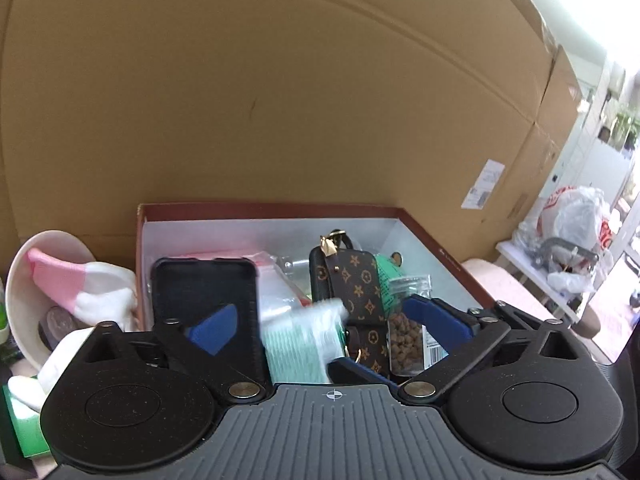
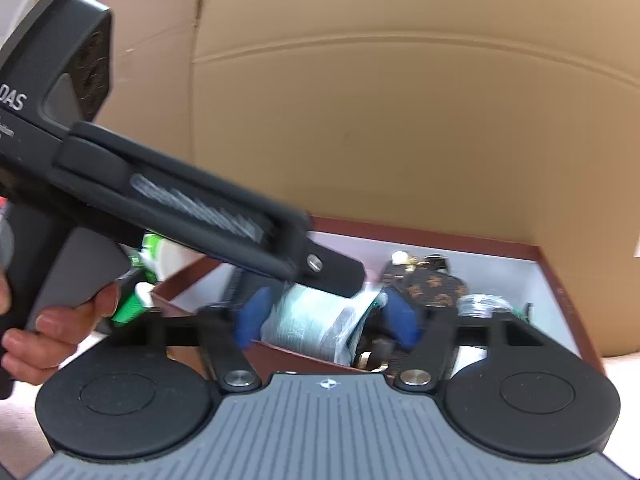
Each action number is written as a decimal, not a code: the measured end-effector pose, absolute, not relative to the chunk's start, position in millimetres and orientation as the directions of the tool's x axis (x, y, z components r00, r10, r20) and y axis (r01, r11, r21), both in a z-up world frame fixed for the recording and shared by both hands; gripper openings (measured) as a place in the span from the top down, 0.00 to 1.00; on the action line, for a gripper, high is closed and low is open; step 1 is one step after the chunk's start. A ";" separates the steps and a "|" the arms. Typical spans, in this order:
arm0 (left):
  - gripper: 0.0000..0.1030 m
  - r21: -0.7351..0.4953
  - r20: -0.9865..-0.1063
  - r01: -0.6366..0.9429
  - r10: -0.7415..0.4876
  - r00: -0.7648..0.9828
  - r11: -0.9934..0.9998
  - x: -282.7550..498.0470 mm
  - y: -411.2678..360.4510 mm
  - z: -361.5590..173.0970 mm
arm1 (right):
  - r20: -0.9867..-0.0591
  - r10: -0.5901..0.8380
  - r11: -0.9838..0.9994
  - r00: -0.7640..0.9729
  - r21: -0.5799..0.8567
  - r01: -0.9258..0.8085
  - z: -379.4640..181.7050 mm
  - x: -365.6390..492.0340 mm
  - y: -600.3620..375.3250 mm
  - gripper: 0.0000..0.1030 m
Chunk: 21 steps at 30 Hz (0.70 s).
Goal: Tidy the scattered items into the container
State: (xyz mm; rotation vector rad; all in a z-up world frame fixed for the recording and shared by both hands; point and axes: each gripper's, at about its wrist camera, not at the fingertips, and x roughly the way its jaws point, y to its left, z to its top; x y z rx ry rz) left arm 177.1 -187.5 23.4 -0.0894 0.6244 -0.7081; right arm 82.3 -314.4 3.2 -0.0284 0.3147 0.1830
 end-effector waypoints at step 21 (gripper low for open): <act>0.00 -0.215 -0.532 0.499 -0.530 0.660 0.839 130.4 -172.5 24.3 | -0.344 0.035 0.999 0.938 0.034 -0.025 4.3 55.1 -315.0 0.01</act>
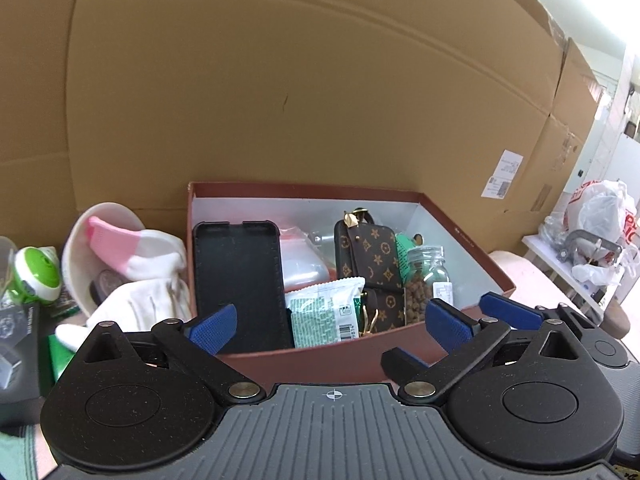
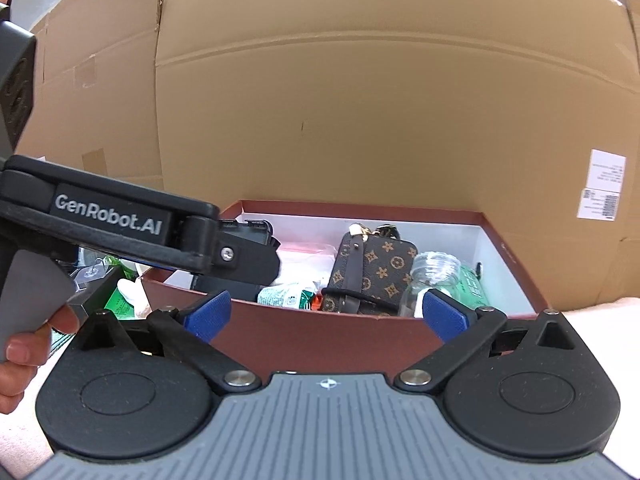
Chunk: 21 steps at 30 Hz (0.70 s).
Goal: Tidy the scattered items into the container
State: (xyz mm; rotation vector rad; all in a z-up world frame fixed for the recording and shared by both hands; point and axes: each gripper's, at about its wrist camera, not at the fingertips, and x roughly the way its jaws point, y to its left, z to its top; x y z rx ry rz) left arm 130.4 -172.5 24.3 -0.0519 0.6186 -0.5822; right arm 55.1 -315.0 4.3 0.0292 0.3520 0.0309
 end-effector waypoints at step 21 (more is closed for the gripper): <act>0.00 -0.107 -0.519 0.464 -0.448 0.728 0.879 55.4 -161.5 29.8 | -0.336 -0.033 0.999 0.941 0.028 0.045 12.0 -24.1 -308.4 0.00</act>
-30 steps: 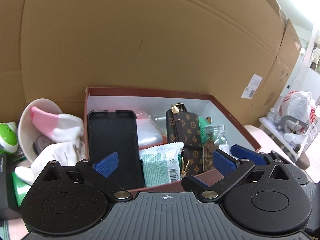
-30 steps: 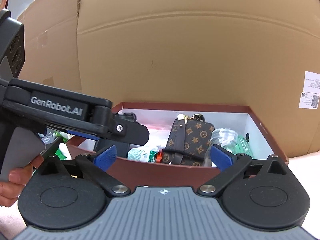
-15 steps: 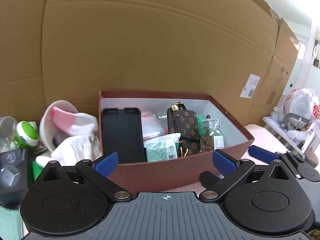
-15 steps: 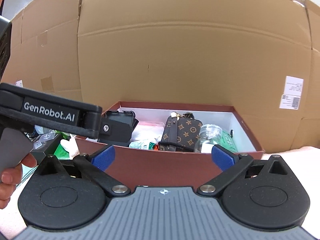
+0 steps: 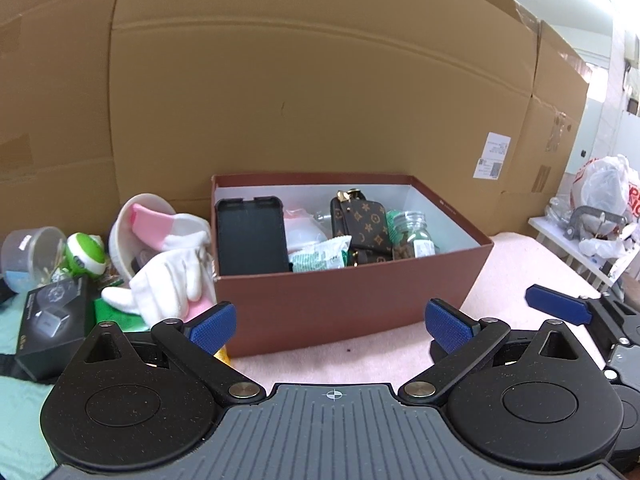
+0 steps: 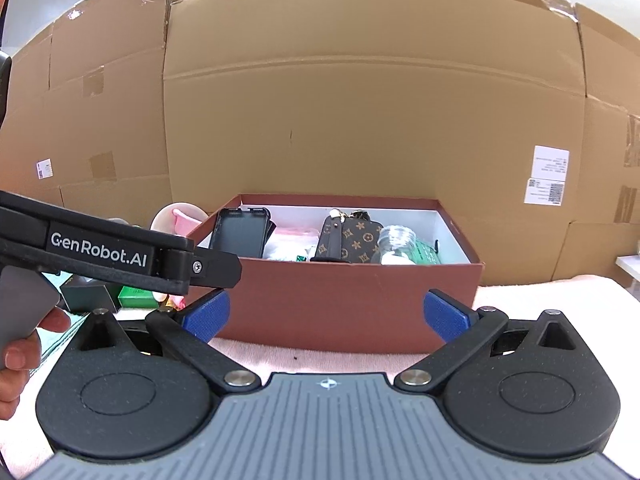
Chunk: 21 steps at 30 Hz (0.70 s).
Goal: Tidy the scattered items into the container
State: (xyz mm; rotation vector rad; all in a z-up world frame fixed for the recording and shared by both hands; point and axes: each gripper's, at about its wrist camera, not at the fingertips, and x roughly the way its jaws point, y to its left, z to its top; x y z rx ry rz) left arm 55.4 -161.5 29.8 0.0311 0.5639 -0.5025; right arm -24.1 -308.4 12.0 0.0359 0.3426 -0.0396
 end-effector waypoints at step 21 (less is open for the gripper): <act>0.00 -0.011 -0.529 0.429 -0.369 0.764 0.903 14.0 -165.9 33.1 | -0.350 -0.142 0.990 0.926 -0.064 0.128 20.7 -63.9 -300.0 0.00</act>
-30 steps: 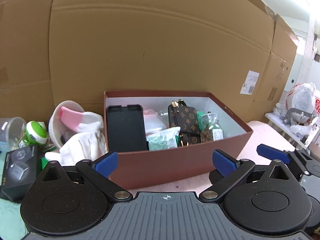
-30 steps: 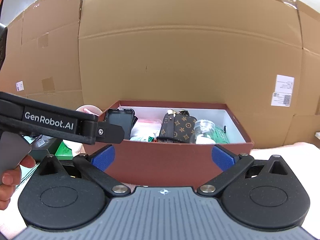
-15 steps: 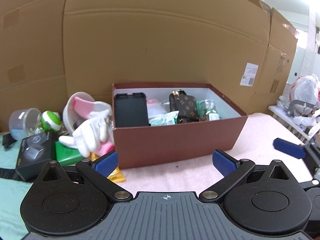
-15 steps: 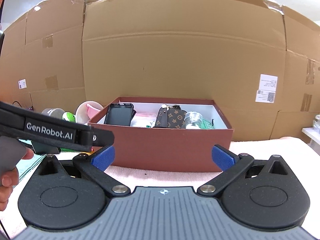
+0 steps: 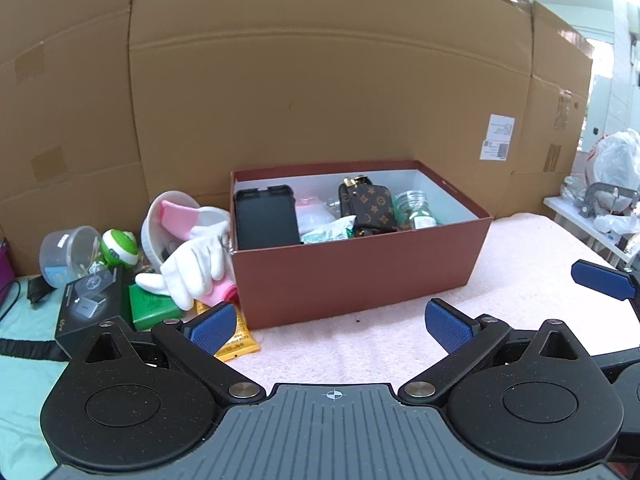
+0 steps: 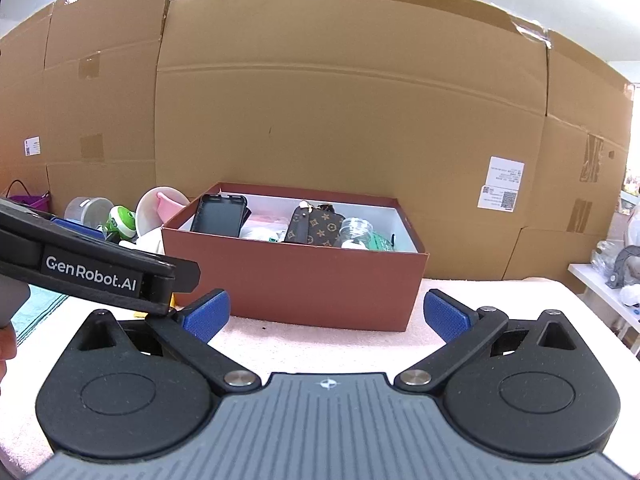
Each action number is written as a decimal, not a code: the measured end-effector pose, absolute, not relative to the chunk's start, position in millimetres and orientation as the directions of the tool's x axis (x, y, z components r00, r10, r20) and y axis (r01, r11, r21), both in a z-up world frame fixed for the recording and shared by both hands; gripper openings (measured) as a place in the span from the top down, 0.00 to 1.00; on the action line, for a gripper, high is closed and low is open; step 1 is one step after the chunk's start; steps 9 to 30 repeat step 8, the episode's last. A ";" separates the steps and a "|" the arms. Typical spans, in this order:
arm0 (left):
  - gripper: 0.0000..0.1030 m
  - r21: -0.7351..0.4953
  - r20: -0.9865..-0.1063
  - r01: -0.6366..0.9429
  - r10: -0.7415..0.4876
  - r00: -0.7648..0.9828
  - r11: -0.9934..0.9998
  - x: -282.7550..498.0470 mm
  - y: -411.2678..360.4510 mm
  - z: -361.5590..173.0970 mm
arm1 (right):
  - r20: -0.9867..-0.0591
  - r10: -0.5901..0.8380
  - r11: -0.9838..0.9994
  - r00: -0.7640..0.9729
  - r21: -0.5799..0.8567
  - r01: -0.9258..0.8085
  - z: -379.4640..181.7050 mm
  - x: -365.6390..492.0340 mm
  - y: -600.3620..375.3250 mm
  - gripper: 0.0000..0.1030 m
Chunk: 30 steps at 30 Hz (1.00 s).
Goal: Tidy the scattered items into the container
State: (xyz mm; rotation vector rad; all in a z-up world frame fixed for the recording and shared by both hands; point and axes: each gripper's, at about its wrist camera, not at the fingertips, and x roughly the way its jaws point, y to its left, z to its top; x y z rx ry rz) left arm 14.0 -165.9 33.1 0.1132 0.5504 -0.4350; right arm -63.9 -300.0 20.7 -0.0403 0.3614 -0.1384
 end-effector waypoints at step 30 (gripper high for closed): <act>0.00 -0.009 -0.510 0.430 -0.374 0.775 0.903 10.8 -169.3 29.8 | -0.353 -0.147 0.989 0.924 -0.059 0.135 19.1 -64.3 -302.2 0.00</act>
